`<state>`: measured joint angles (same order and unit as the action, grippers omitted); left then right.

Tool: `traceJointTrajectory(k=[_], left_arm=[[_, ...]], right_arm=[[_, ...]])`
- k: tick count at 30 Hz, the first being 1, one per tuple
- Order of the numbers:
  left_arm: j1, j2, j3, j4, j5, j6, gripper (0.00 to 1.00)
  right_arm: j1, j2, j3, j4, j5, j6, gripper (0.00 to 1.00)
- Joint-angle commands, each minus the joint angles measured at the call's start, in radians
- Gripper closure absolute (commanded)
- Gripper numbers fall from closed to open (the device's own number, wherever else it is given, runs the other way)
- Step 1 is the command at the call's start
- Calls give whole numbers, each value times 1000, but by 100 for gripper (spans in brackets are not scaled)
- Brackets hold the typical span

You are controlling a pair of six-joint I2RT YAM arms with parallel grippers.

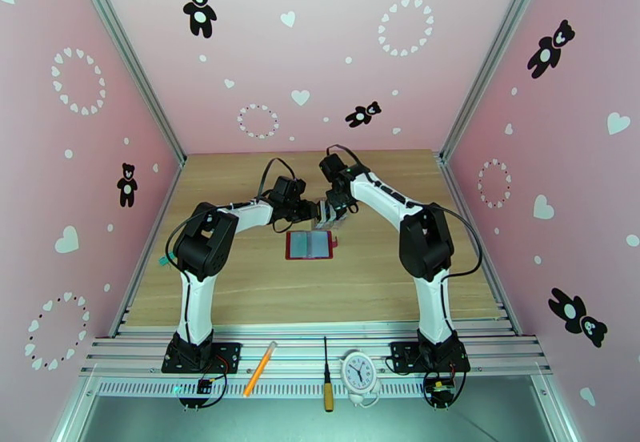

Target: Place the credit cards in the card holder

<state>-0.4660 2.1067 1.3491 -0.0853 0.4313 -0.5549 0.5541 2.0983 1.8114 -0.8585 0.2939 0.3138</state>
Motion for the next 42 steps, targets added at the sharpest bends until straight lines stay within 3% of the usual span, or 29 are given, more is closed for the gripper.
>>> traceJointTrajectory(k=[1,7,20,42], left_arm=[[9,37,-11,-38,-14,-5,65],[9,36,-9,-41,-14,-4,65],[9,34,-11,-43,-14,-4,64],[10,39,-10,-44,-15,-4,64]], right_arm=[[-3,-38,22,-50,19,1,92],[-3,-38,21,-45,-24,7,100],[-9,-69,-2,15,-297,70,100],[-34,-44,-76,41,-302,72,100]])
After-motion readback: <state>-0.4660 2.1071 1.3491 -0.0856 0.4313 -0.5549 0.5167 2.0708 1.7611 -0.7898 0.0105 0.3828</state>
